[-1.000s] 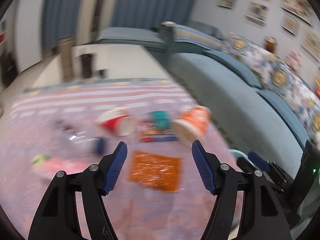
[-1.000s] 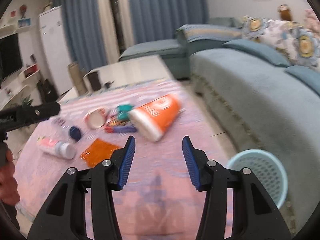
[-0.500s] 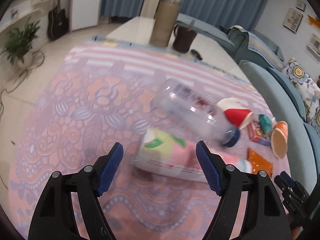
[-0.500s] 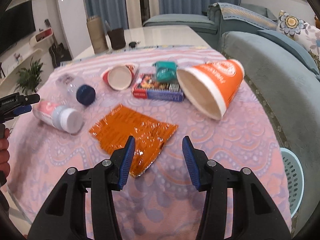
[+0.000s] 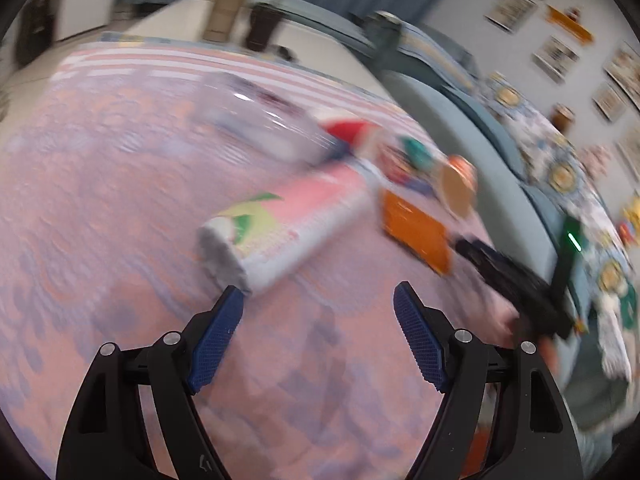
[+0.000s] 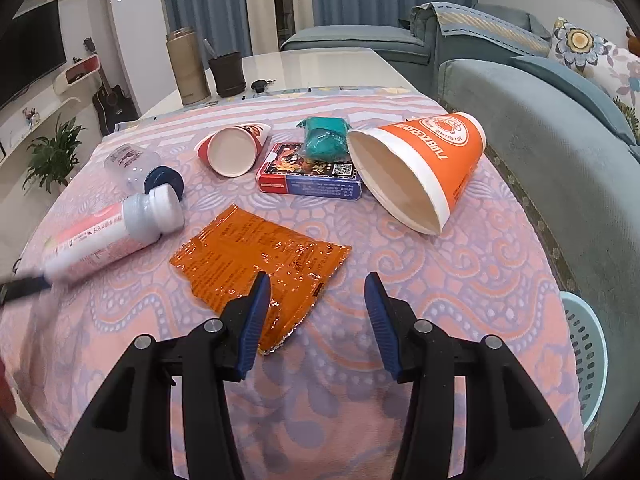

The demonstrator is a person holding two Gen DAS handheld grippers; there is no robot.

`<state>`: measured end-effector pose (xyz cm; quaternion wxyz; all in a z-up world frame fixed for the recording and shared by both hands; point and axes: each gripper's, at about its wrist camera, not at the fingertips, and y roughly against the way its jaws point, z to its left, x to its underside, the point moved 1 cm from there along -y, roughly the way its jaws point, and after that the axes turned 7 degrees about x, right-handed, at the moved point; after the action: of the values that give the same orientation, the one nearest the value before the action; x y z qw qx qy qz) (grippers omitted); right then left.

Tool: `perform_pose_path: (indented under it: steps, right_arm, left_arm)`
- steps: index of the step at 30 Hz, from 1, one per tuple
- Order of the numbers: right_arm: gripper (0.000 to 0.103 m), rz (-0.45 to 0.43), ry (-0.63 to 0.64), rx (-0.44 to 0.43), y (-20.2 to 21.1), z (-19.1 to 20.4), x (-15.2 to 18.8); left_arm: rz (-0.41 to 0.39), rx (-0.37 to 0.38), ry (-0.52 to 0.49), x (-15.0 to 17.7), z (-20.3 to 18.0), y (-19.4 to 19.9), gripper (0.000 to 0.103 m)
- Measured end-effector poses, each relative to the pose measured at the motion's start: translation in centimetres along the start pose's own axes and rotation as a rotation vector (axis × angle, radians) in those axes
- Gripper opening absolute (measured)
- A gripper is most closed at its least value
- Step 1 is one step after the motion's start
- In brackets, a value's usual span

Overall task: Collect trash
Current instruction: 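Grasp the pink bottle with the left tool while the right tool approaches the orange wrapper, then grasp the orange snack wrapper with the right tool and lift it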

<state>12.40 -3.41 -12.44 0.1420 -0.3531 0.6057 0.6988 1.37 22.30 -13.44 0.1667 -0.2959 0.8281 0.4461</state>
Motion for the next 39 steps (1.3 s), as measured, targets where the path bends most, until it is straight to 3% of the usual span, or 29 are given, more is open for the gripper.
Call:
perform_pose_path:
  steps: [3,6,10,14,18,21,27,30,32,39]
  right_arm:
    - [0.045,0.003,-0.009,-0.008,0.0,-0.2,0.0]
    - [0.046,0.022,0.016,-0.029,-0.3,0.2,-0.2]
    - [0.062,0.032,0.099,-0.047,-0.2,1.7,-0.5]
    - [0.064,0.045,0.199,-0.066,-0.2,3.9,-0.5]
    - [0.067,0.061,0.254,-0.076,-0.6,5.5,-0.3]
    - [0.067,0.087,0.265,-0.069,-1.5,6.4,-0.3]
    - [0.07,0.11,0.257,-0.011,-2.7,6.7,-0.4]
    - [0.07,0.114,0.237,-0.009,-3.0,6.5,-0.5]
    - [0.067,0.114,0.227,-0.011,-3.0,6.3,-0.6]
    - [0.015,0.121,0.137,-0.081,-2.5,5.2,-1.2]
  left_arm:
    - [0.03,0.029,-0.096,1.5,-2.9,0.4,0.075]
    - [0.003,0.009,-0.135,1.3,-3.8,1.6,0.075]
    - [-0.014,-0.132,-0.197,-1.8,-3.7,0.6,0.078]
    - [0.072,-0.263,-0.268,-4.4,-2.6,-3.4,0.079]
    - [0.177,-0.238,-0.283,-5.0,-1.6,-6.0,0.076]
    - [0.223,-0.282,-0.288,-5.1,-1.4,-7.7,0.065]
    - [0.198,-0.274,-0.24,-5.2,-2.1,-8.2,0.051]
    - [0.161,-0.263,-0.196,-4.4,-2.7,-8.4,0.049]
    - [0.14,-0.244,-0.162,-3.9,-2.9,-8.2,0.048]
    - [0.08,-0.192,-0.137,-3.4,-4.3,-7.5,0.046]
